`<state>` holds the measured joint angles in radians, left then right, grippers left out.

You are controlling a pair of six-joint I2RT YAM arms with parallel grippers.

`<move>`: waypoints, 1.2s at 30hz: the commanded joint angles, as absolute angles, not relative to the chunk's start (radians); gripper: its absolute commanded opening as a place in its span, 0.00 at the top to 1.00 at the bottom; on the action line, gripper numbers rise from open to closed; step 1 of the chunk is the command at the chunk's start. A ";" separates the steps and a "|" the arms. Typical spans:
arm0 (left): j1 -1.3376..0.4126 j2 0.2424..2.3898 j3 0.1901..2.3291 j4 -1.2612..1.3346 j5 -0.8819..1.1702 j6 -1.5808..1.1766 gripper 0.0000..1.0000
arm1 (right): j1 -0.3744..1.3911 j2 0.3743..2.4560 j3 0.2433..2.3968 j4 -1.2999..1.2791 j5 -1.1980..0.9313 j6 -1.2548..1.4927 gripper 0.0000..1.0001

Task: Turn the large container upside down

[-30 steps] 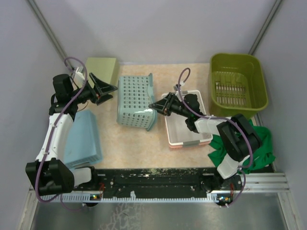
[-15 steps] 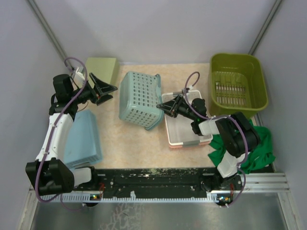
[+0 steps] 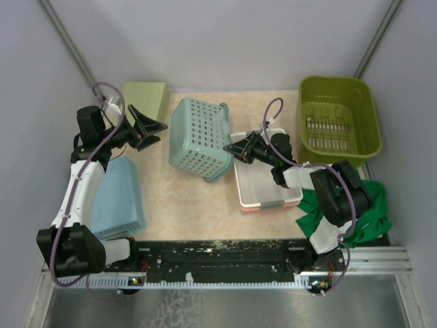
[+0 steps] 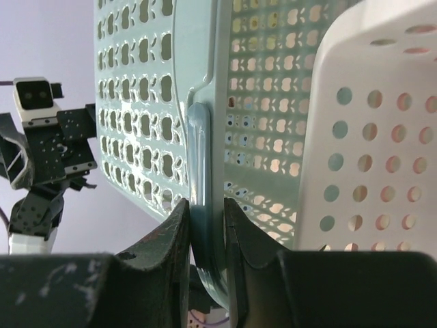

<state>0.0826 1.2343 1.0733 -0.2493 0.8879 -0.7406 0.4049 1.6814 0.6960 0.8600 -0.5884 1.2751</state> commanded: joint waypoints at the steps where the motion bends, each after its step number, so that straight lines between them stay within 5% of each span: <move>1: 0.078 1.244 1.086 -0.258 0.881 -0.723 0.05 | 0.408 1.687 0.750 0.640 -0.485 1.232 1.00; 36: 0.077 1.171 1.104 -0.377 0.826 -0.661 0.04 | 0.436 2.267 1.564 0.237 -0.329 1.161 0.95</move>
